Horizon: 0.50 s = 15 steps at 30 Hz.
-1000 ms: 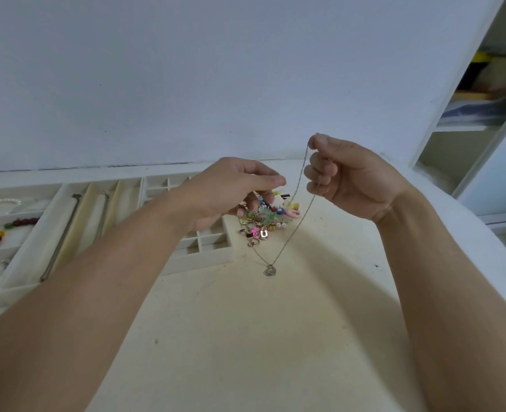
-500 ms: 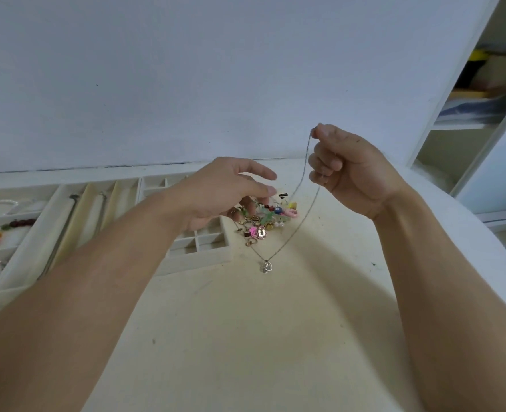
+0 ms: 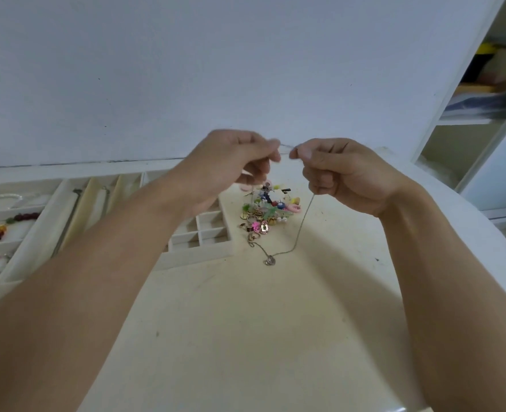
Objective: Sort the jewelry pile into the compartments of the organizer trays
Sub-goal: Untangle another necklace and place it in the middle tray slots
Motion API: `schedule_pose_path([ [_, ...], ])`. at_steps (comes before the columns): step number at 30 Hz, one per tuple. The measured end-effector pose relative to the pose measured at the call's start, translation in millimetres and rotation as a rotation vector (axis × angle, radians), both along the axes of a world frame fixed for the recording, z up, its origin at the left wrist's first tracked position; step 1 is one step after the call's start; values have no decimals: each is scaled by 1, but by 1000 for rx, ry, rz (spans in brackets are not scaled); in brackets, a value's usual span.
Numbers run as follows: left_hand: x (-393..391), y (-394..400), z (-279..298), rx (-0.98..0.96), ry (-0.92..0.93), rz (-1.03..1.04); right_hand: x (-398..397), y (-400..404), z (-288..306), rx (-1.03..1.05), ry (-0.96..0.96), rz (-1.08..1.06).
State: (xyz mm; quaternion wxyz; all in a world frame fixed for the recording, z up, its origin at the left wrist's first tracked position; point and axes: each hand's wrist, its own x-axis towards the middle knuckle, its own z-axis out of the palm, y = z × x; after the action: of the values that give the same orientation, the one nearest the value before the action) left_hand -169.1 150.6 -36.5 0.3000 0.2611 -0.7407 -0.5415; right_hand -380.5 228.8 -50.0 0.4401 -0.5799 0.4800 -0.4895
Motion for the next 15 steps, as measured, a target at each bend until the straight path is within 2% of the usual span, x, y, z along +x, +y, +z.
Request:
schedule_pose_path([
  [4,1,9,15,-1,248,30,11,-1,-6,176,285,103],
  [7,4,13,23,50,434,46,16,-6,-13,256,420,138],
  [11,17,8,32,76,641,129,13,-9,-19,319,432,61],
  [15,28,-1,37,90,711,241,12,-9,-22,366,388,37],
])
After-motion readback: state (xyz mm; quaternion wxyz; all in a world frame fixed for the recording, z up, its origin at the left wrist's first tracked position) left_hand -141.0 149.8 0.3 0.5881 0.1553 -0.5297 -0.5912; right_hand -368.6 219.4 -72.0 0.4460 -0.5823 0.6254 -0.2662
